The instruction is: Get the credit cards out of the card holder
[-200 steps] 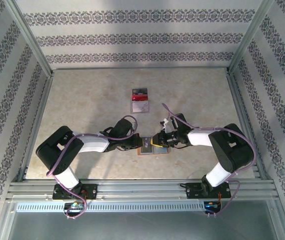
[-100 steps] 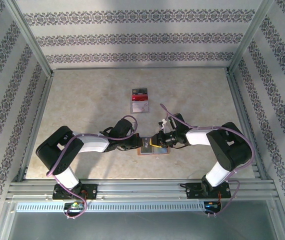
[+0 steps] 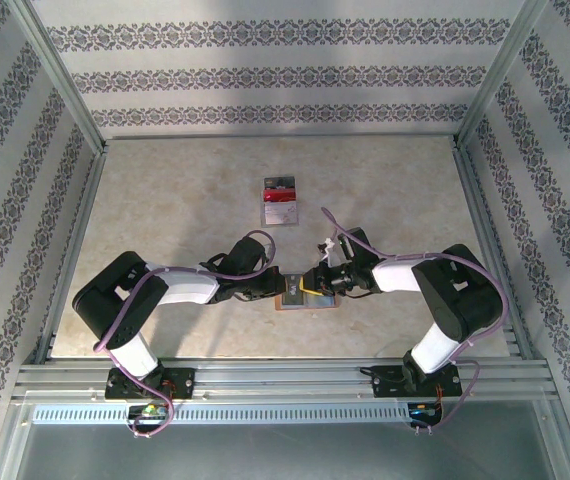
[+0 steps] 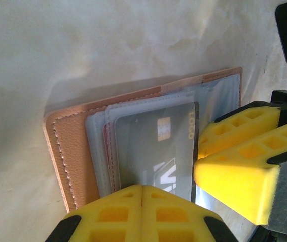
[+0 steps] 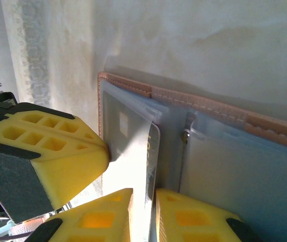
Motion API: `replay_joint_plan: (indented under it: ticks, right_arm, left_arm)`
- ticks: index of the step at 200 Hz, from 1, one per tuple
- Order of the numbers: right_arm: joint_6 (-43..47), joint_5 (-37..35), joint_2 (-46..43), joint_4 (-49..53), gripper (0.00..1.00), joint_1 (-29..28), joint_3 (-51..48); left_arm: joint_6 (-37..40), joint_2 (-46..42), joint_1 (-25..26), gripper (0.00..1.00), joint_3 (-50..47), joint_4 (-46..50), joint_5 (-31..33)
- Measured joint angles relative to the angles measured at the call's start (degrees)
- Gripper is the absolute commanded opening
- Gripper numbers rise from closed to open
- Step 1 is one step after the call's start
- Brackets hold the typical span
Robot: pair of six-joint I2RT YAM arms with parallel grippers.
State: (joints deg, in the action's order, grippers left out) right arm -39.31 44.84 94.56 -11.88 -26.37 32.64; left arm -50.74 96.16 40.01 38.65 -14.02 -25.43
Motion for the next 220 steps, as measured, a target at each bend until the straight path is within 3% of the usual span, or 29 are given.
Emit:
replay_joint_plan:
  ticks: [59,100,129,156,201,220]
  right_arm:
    - [-0.7,0.5,0.0,-1.7,0.14,0.4,-0.9]
    - [-1.0,0.7,0.0,-1.9,0.02,0.7,-1.2]
    - [-1.1,0.8,0.0,-2.2,0.0,0.7,-1.3]
    - [-1.1,1.6,0.0,-2.9,0.0,0.7,-1.3]
    - [-1.0,1.8,0.0,-3.4,0.0,0.7,-1.3]
    - [-1.0,1.8,0.2,-3.4,0.0,0.7,-1.3]
  left_arm:
    - [0.0,0.0,0.0,0.0,0.0,0.0,0.0]
    - [0.0,0.0,0.0,0.0,0.0,0.0,0.0]
    - [0.0,-0.5,0.0,0.1,0.0,0.4,0.3]
    - [0.3,-2.5,-0.3,0.11,0.0,4.1,1.4]
    - [1.1,-10.3,-2.8,0.0,-0.4,10.9,3.4]
    - [1.0,-10.7,-2.9,0.0,-0.4,10.8,2.7]
